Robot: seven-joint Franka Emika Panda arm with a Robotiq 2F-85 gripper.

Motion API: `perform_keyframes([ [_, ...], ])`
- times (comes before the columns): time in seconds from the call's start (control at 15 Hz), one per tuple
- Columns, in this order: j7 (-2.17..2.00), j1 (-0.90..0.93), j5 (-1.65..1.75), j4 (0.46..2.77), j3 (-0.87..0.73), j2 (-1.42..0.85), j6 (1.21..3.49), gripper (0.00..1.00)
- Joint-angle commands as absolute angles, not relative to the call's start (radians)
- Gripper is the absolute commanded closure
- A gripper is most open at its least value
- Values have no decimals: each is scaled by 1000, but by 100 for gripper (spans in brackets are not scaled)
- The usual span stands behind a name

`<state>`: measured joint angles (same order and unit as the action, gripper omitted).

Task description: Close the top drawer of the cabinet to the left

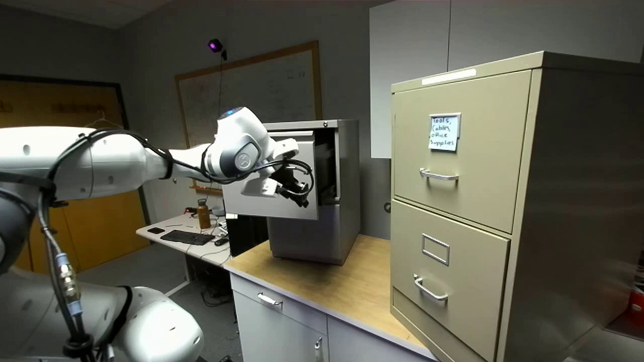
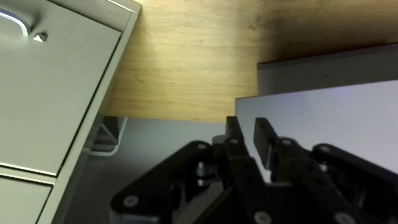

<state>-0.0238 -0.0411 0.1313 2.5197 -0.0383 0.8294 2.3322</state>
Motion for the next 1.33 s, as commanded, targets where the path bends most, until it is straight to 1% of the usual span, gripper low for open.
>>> perform_keyframes([
  [0.0,35,22,66,2518,-53,896,2376,96],
  [0.07,46,40,52,2513,-57,904,2391,98],
  [0.13,60,62,36,2508,-60,901,2419,95],
  [0.27,101,116,1,2496,-77,888,2461,93],
  [0.6,193,246,-86,2436,-119,809,2523,93],
  [1.0,224,316,-140,2312,-115,650,2557,93],
  [1.27,214,322,-159,2180,-98,475,2573,93],
])
